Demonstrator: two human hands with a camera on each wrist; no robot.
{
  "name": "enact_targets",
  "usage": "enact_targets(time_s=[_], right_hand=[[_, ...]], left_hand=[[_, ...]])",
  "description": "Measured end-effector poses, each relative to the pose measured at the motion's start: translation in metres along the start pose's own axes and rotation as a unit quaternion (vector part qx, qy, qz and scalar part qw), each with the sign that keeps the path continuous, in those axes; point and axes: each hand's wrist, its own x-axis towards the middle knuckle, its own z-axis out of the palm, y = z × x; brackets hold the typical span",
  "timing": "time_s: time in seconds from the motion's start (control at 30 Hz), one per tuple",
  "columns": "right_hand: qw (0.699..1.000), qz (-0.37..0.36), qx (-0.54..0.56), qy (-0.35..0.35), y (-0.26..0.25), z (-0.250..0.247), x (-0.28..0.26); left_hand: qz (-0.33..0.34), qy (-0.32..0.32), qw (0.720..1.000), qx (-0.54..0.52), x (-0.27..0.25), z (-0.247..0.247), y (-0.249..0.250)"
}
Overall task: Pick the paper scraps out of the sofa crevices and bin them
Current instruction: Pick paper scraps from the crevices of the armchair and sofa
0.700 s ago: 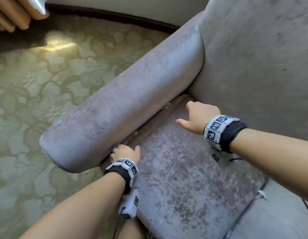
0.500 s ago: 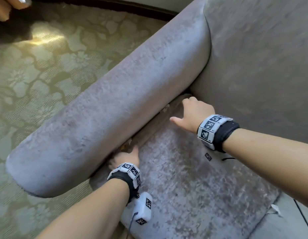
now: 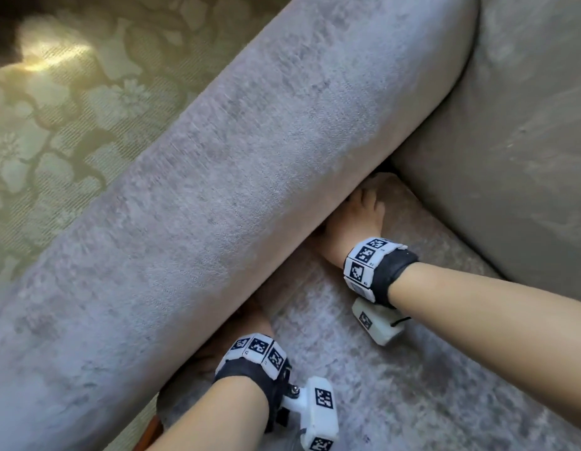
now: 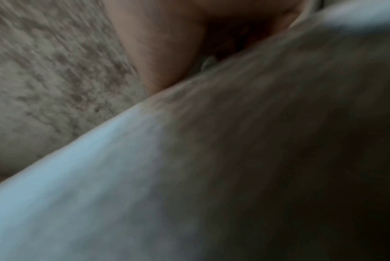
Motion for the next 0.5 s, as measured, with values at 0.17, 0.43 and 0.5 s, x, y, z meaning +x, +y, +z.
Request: enact_targets(time_s=[0.17,0.43,0.5], right_hand=[[1.000,0.014,0.024,0.010,0.003,0.005,0.009],[0.993,-0.029,0.113,0.019,0.028,-0.013,0.004],[0.984,-0.005,0.179,0.016,0.045,-0.020,-0.005]], left_hand=[[0.032,-0.052,0.997,0.056,-0.010,-0.015,0.005],[0.001,-0.045,0.995,-0.085,-0.009,0.004,-0.015],[-0.062,0.032,0.985,-0.156,-0.010,0.020,-0.029]])
